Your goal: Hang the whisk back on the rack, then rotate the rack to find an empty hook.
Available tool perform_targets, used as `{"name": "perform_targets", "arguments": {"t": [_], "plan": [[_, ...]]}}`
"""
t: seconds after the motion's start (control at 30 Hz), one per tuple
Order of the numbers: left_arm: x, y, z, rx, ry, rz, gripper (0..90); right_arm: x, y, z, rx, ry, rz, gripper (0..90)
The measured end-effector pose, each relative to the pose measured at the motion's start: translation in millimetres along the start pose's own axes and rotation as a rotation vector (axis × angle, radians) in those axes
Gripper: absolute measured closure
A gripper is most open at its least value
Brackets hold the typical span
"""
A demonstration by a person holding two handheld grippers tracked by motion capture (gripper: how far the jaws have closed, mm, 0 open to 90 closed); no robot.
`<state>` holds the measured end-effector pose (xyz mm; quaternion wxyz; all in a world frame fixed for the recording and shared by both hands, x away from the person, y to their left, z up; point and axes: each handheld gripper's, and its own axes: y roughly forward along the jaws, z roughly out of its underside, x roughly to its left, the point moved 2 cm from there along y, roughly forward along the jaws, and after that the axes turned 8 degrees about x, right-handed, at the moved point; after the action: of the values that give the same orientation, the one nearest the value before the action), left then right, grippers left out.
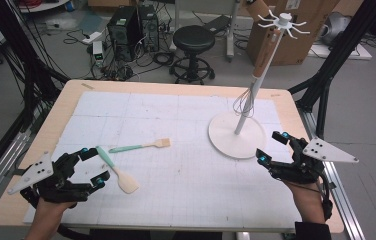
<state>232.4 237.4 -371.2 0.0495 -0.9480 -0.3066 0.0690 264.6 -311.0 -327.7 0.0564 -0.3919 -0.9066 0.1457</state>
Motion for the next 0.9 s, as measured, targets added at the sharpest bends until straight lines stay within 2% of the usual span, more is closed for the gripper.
{"name": "perform_targets", "arguments": {"t": [0.13, 0.3, 0.37, 0.53, 0.6, 0.73, 0.83, 0.87, 0.9], "plan": [[1.3, -3.0, -0.5, -0.013, -0.006, -0.013, 17.8, -0.4, 0.5, 1.1, -0.016, 0.029, -0.014, 19.8], [5.2, -5.1, -0.5, -0.018, -0.011, -0.029, 17.8, -2.3, 0.0, 2.2, -0.032, 0.043, -0.018, 19.7], [6.1, -6.2, -0.3, -0.018, -0.012, -0.035, 17.9, -4.2, -0.9, 2.1, -0.054, 0.06, -0.009, 19.7], [8.9, -9.6, 2.5, -0.025, -0.01, -0.054, 18.0, -7.6, -3.1, -0.7, -0.066, 0.082, 0.032, 20.5], [9.2, -11.1, 4.8, -0.023, -0.008, -0.061, 18.0, -10.0, -4.5, -4.0, -0.076, 0.09, 0.034, 24.1], [6.0, -14.6, 8.0, -0.018, -0.009, -0.069, 18.2, -15.8, -7.5, -13.1, -0.086, 0.1, 0.008, 24.4], [2.4, -17.3, 8.6, -0.016, 0.0, -0.073, 18.4, -21.8, -9.8, -23.1, -0.099, 0.11, 0.02, 25.6], [2.0, -18.2, 8.9, -0.015, 0.0, -0.074, 18.4, -23.6, -10.6, -27.1, -0.101, 0.112, 0.023, 27.7], [2.0, -18.4, 9.1, -0.016, 0.0, -0.074, 18.4, -25.4, -11.6, -32.3, -0.108, 0.105, 0.025, 33.6]]}}
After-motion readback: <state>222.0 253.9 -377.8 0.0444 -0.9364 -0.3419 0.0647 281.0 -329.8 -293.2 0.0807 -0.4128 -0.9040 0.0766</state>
